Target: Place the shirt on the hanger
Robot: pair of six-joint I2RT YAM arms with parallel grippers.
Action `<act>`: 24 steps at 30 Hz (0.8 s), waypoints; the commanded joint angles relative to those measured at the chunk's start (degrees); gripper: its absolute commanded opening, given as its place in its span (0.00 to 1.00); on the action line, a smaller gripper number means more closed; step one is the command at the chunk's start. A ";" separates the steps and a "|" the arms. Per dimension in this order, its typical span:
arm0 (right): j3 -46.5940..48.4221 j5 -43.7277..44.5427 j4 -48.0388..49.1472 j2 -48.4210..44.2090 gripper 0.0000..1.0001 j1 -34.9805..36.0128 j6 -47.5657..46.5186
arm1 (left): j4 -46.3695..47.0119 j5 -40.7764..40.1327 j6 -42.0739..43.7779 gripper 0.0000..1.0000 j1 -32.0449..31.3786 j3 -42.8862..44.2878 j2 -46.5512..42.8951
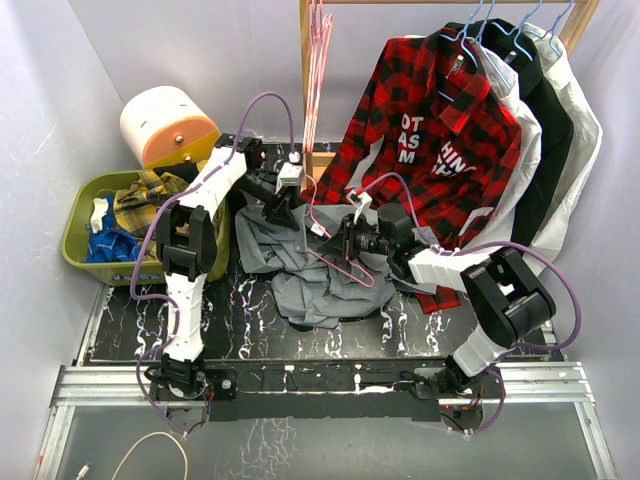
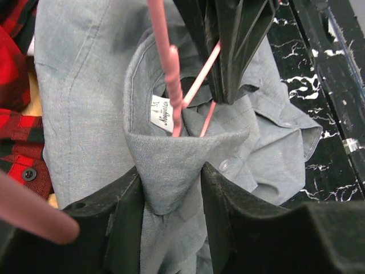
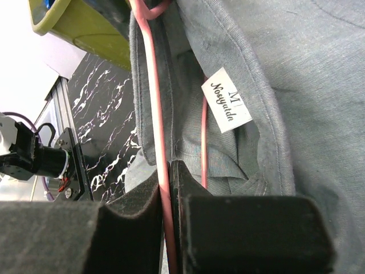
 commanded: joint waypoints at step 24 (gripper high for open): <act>1.46 7.14 5.99 -4.91 0.08 0.80 4.37 | 9.97 7.49 -10.87 0.00 -1.48 -15.39 -13.95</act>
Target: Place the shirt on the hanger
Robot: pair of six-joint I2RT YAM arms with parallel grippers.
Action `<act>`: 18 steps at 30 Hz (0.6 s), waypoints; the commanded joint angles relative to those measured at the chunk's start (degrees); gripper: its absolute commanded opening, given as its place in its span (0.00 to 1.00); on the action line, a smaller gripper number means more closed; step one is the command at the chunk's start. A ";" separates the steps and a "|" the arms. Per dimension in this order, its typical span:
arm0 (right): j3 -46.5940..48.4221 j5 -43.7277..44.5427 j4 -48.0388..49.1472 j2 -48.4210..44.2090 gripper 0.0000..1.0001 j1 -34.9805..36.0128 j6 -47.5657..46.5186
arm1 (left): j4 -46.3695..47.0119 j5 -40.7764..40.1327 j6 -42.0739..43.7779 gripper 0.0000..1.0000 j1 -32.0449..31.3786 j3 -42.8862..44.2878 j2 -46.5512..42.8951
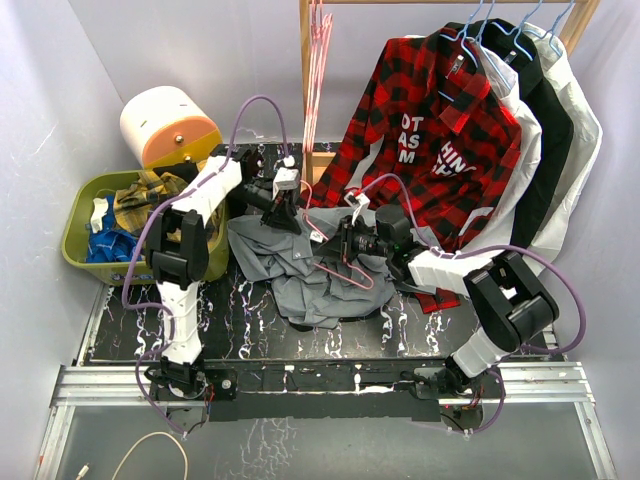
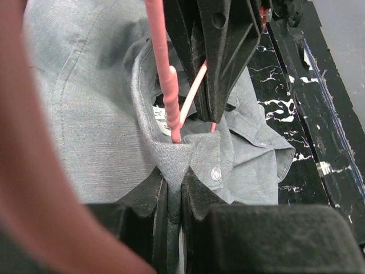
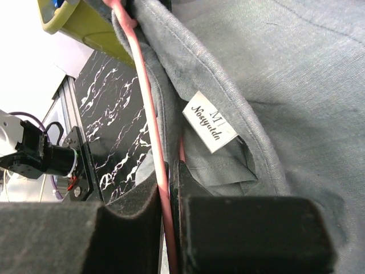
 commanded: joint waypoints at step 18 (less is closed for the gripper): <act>-2.30 18.81 -20.44 -39.56 0.98 -0.73 -4.57 | 20.60 -9.17 -32.61 0.00 -3.22 -16.93 -34.34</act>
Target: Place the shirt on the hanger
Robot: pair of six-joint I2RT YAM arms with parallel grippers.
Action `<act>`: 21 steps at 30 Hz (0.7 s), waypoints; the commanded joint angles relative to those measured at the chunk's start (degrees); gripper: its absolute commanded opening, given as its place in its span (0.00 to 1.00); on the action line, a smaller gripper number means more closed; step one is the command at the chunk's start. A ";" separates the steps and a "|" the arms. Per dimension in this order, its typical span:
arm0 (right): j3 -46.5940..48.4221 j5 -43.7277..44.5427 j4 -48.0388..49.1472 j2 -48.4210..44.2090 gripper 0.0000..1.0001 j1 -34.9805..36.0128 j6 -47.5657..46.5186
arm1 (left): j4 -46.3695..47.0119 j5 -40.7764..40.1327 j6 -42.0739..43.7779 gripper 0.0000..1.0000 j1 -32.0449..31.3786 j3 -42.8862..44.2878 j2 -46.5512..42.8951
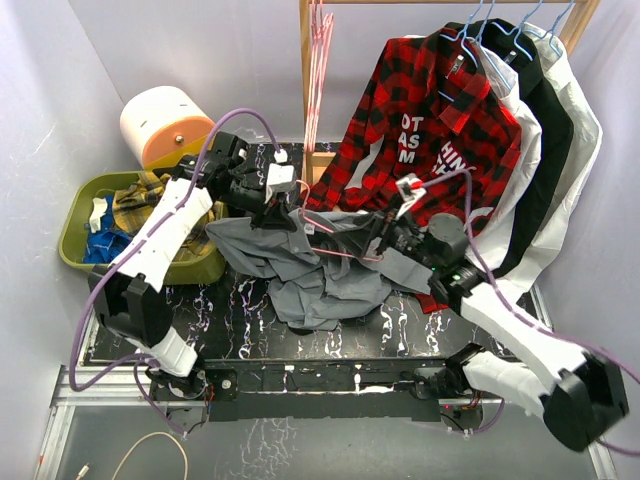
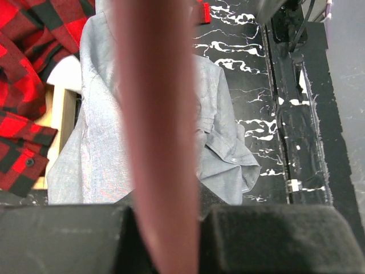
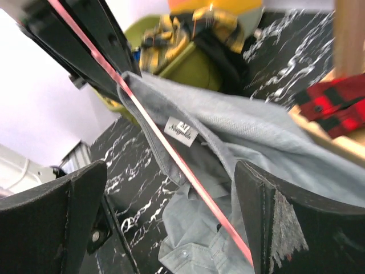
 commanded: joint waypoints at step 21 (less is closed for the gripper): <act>-8.94 1.63 -13.47 -23.96 0.81 0.33 6.67 | 5.61 -2.76 -28.74 0.00 5.74 6.02 -18.60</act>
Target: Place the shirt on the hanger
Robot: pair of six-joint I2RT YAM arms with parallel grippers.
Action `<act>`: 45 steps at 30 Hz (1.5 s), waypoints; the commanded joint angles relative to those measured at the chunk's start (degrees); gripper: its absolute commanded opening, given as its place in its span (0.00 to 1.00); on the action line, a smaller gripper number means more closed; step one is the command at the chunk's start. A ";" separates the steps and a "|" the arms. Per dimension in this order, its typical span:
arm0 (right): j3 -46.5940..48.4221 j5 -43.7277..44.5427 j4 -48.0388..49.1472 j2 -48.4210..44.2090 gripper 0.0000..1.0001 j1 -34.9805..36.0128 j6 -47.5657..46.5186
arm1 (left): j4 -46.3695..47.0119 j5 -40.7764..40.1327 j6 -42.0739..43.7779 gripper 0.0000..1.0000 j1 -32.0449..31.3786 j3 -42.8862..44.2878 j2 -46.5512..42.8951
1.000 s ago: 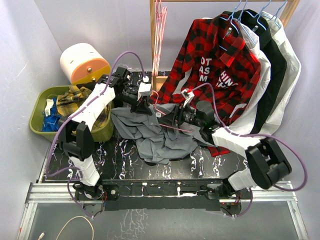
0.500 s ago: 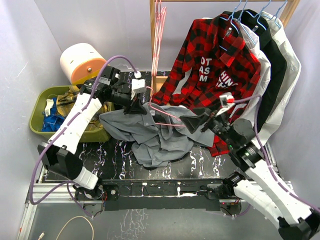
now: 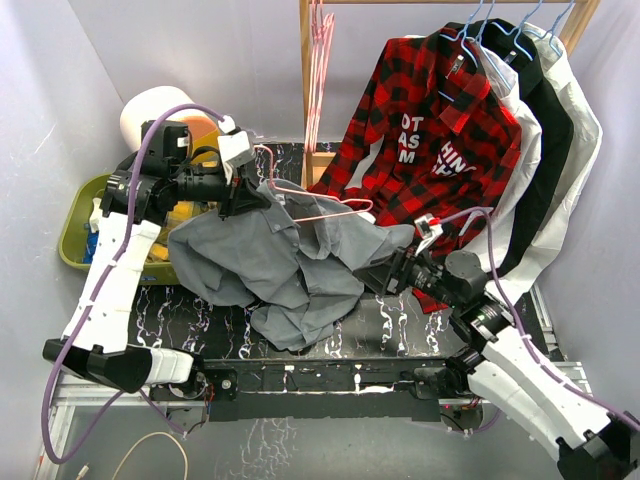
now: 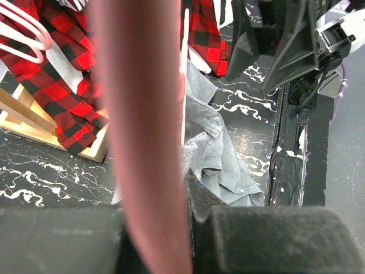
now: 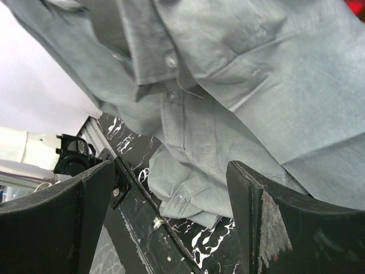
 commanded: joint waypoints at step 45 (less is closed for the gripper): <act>2.85 35.35 23.73 21.50 0.08 8.14 3.43 | -16.52 -3.91 22.05 0.00 1.86 8.95 -0.43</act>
